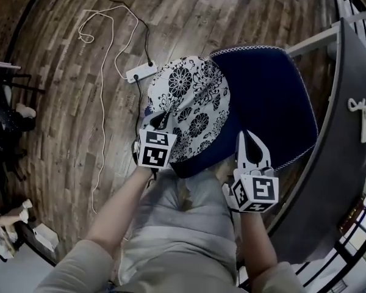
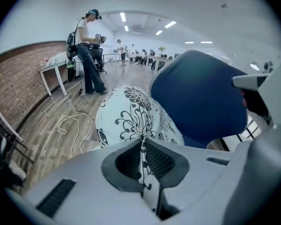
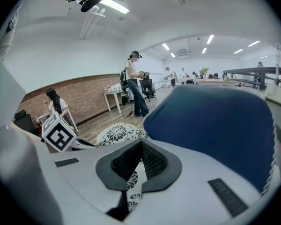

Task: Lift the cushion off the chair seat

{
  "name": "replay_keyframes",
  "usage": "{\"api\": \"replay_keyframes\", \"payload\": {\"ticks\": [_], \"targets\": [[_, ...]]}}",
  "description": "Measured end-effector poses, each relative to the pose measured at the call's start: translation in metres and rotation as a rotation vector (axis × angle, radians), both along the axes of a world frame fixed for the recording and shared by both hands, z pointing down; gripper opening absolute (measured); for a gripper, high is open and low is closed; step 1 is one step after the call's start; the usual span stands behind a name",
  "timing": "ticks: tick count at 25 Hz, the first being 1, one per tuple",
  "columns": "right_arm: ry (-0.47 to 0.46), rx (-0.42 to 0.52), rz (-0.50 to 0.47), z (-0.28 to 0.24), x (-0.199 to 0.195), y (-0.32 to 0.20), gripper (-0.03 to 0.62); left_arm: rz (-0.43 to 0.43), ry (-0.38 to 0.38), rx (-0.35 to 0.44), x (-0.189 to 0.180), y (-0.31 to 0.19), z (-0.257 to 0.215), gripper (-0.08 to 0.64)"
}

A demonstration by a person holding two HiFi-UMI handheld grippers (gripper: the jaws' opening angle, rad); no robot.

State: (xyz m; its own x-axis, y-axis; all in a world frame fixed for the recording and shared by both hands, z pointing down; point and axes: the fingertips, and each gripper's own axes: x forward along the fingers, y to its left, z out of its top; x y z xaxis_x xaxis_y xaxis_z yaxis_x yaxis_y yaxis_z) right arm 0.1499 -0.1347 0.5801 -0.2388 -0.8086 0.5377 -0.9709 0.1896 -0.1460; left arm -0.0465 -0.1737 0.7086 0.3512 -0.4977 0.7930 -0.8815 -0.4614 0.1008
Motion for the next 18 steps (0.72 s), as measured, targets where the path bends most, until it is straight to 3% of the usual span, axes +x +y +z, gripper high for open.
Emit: {"api": "replay_keyframes", "payload": {"ticks": [4,8,18], "targets": [[-0.004,0.069,-0.005,-0.069,0.001,-0.016,0.003,-0.029,0.019,0.096,-0.007,-0.021,-0.101,0.023],[-0.103,0.133,-0.007,-0.151,0.016,-0.024,0.003,-0.057,0.056,0.196,-0.005,-0.025,-0.198,0.023],[-0.003,0.447,-0.09,-0.364,0.015,-0.032,0.003,-0.135,0.183,0.506,-0.041,-0.021,-0.444,0.023]]}}
